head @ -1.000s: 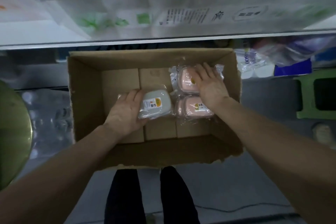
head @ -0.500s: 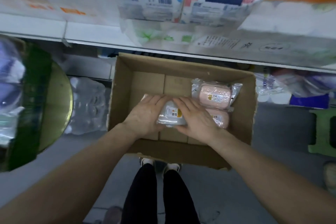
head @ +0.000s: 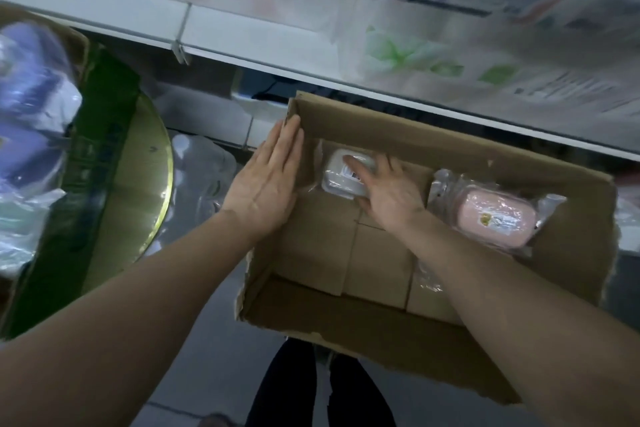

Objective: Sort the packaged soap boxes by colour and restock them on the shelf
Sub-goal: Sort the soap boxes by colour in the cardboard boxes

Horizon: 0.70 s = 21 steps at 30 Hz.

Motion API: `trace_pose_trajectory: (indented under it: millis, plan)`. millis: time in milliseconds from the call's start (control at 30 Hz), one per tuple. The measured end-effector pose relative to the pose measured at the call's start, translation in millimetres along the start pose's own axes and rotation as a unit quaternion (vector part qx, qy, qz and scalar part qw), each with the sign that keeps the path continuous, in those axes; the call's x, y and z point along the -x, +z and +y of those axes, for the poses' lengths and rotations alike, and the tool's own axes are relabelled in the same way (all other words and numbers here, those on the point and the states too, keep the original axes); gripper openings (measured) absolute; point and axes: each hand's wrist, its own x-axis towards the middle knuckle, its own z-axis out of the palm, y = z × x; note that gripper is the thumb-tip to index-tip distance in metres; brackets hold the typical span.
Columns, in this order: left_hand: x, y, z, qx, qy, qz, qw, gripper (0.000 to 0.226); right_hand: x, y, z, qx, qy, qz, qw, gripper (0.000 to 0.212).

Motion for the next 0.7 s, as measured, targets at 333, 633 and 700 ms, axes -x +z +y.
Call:
trace_pose_trajectory:
  millis: [333, 633, 700]
  plan:
    - [-1, 13, -3, 0.021, 0.013, 0.049, 0.999, 0.085, -45, 34, -19, -0.004, 0.016, -0.065, 0.998, 0.081]
    - [12, -19, 5, -0.006, -0.011, -0.023, 1.0, 0.076, 23, -45, -11, 0.026, -0.043, -0.003, 0.999, 0.068]
    - [21, -34, 6, 0.005, -0.023, -0.049, 0.999, 0.074, 45, -71, -10, 0.042, -0.065, -0.002, 0.997, 0.066]
